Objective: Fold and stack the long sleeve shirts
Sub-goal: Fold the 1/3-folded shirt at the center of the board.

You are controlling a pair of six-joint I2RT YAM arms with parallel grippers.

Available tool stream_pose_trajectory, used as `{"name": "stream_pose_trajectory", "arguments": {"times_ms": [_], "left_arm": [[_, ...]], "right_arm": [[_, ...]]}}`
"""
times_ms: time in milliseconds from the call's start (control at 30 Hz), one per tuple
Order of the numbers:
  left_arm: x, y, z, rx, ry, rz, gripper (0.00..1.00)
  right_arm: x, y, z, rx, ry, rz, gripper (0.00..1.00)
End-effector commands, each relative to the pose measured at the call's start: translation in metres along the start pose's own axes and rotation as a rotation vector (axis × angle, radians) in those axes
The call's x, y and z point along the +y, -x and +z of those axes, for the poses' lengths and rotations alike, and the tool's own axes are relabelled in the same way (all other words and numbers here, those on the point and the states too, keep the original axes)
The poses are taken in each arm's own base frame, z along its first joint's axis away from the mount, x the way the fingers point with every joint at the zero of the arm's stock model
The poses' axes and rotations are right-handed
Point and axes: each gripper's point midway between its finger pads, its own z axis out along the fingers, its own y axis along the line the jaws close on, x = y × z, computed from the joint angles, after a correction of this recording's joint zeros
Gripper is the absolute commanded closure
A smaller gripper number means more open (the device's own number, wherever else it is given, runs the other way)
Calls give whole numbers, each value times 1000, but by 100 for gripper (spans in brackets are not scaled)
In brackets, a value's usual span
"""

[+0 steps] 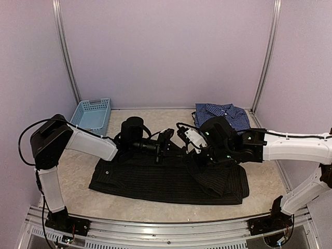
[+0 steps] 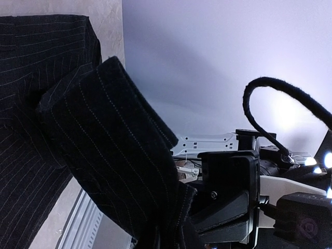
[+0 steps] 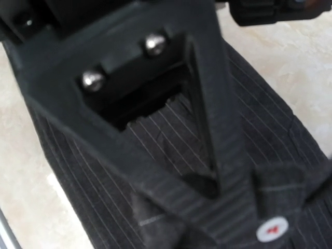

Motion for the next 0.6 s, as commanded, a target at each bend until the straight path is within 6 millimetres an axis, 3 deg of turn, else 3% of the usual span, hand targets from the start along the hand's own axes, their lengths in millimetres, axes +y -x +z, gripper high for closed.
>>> {"name": "stream_pose_trajectory", "arguments": {"times_ms": [0, 133, 200, 300, 433, 567], "left_arm": [[13, -3, -1, 3, 49, 30, 95], [13, 2, -5, -5, 72, 75, 100], [13, 7, -9, -15, 99, 103, 100], [3, 19, -18, -47, 146, 176, 100], [-27, 25, -22, -56, 185, 343, 100], [-60, 16, -20, -37, 151, 481, 100]], "right_arm": [[3, 9, -3, -25, -2, 0, 100], [5, 4, -2, -13, 11, 14, 97], [3, 0, -5, -10, 5, 32, 79], [-4, -6, -14, -17, -17, 75, 60], [-13, -1, -45, -80, -37, 142, 46], [-31, 13, -92, -199, -72, 241, 39]]}}
